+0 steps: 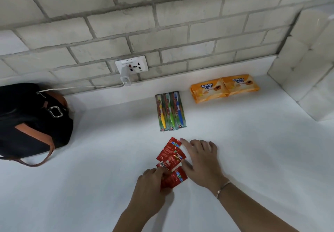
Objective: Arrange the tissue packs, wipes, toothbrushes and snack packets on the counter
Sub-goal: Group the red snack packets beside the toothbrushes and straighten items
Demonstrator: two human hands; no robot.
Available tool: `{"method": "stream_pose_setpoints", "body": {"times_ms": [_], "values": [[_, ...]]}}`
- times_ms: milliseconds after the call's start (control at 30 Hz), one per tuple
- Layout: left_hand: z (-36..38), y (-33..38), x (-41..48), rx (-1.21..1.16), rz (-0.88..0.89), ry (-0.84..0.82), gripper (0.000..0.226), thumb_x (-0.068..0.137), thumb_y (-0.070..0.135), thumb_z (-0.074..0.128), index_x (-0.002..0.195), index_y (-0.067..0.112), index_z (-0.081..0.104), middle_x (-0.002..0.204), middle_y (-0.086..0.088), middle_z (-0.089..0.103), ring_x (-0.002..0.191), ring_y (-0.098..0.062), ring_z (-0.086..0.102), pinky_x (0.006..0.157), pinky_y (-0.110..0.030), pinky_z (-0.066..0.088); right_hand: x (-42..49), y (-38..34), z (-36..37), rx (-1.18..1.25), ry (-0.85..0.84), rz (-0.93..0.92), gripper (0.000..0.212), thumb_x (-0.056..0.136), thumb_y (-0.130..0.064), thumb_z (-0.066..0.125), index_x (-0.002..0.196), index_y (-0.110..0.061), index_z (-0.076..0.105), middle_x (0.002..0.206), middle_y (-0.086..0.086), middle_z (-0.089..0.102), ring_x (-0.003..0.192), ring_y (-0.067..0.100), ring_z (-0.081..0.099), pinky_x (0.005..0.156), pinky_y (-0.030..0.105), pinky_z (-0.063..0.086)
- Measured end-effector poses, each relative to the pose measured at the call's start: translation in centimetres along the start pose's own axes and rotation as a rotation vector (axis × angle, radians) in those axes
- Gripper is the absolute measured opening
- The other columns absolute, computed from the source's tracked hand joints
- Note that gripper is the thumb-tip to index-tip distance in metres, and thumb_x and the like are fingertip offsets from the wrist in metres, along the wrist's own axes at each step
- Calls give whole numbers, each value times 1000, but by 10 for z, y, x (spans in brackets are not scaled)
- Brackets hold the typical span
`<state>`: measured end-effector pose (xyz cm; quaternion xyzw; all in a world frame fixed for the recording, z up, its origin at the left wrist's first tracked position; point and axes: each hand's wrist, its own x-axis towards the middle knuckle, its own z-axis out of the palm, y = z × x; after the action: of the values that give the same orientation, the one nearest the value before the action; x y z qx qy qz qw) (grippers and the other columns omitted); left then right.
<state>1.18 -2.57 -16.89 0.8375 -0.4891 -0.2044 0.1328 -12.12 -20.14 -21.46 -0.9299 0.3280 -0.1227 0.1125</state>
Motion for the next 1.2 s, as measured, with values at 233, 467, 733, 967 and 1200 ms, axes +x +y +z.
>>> {"method": "stream_pose_setpoints", "body": {"times_ms": [233, 467, 733, 967, 1200], "values": [[-8, -10, 1, -192, -41, 125, 13, 92, 20, 74, 101, 29, 71, 90, 18, 58, 79, -9, 60, 66, -11, 42, 2, 4, -2, -3, -23, -65, 44, 93, -57, 48, 135, -44, 54, 124, -4, 57, 118, 19, 50, 104, 57, 36], [-9, -53, 18, 51, -125, 524, 19, 74, 3, 85, 86, 14, 76, 81, 1, 69, 73, -25, 63, 52, -30, 49, 3, 3, -2, -10, -47, -31, 45, 93, -60, 44, 133, -43, 56, 126, -6, 58, 120, 18, 51, 106, 56, 35], [8, -56, 12, 147, -157, 437, 36, 84, 52, 72, 106, 23, 73, 105, 3, 71, 92, -19, 64, 72, -37, 54, 3, 3, -2, -13, -82, -15, 47, 92, -65, 40, 131, -44, 57, 130, -9, 56, 125, 16, 49, 112, 54, 31], [22, -45, -2, 112, -121, 459, 35, 84, 38, 69, 118, 29, 69, 124, 3, 67, 117, -21, 59, 92, -45, 50, 2, 6, -3, 106, -6, -35, 32, 87, -63, 54, 109, -40, 59, 118, -16, 55, 115, 10, 49, 111, 49, 30], [19, -34, -1, -16, 122, 484, 39, 93, 47, 57, 120, 22, 70, 124, 2, 68, 113, -18, 63, 92, -33, 47, -3, 10, -3, 348, 106, -181, 13, 85, -26, 71, 89, -31, 60, 92, -21, 61, 95, 4, 52, 88, 41, 47]]}}
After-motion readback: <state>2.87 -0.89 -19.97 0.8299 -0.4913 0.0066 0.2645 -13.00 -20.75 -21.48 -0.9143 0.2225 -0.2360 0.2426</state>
